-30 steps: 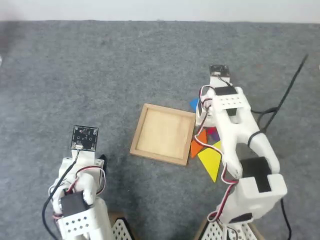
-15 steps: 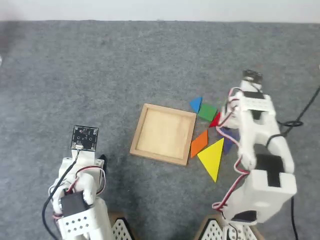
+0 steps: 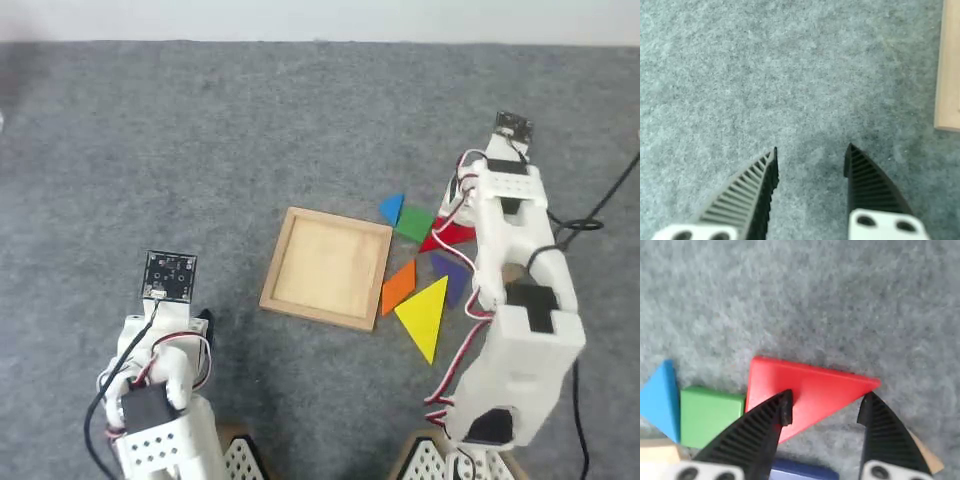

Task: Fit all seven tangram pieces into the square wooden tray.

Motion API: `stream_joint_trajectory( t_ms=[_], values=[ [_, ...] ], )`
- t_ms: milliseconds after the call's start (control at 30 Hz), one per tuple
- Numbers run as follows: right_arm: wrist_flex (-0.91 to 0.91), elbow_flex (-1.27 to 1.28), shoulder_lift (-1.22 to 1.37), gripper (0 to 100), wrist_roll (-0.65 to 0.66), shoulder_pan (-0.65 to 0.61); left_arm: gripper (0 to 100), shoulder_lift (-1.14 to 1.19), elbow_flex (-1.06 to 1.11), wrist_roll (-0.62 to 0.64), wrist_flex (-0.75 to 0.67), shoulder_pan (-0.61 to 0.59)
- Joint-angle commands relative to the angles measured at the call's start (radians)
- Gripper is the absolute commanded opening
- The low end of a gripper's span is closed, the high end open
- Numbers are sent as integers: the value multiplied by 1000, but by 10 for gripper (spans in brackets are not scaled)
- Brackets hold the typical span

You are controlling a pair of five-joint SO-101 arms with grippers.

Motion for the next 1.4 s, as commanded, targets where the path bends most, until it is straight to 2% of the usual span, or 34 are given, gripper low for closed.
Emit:
stream_joint_trajectory(
  t_ms=[0,167,467,600,967,1133,1367],
  values=[
    [127,-121,44,243,-95,-48,209,-18,-12,8,2,3],
    [119,-190,58,243,-273,-71,209,-18,-12,8,2,3],
    [-18,-196,134,243,-308,-79,209,-18,-12,8,2,3],
    [-19,-196,128,245,-397,-81,209,-18,-12,8,2,3],
    [-8,-198,31,247,-354,-179,209,-18,-12,8,2,3],
    [-15,-207,51,335,-354,-186,209,-18,-12,8,2,3],
    [-59,-209,56,322,-354,-186,209,-18,-12,8,2,3]
  ],
)
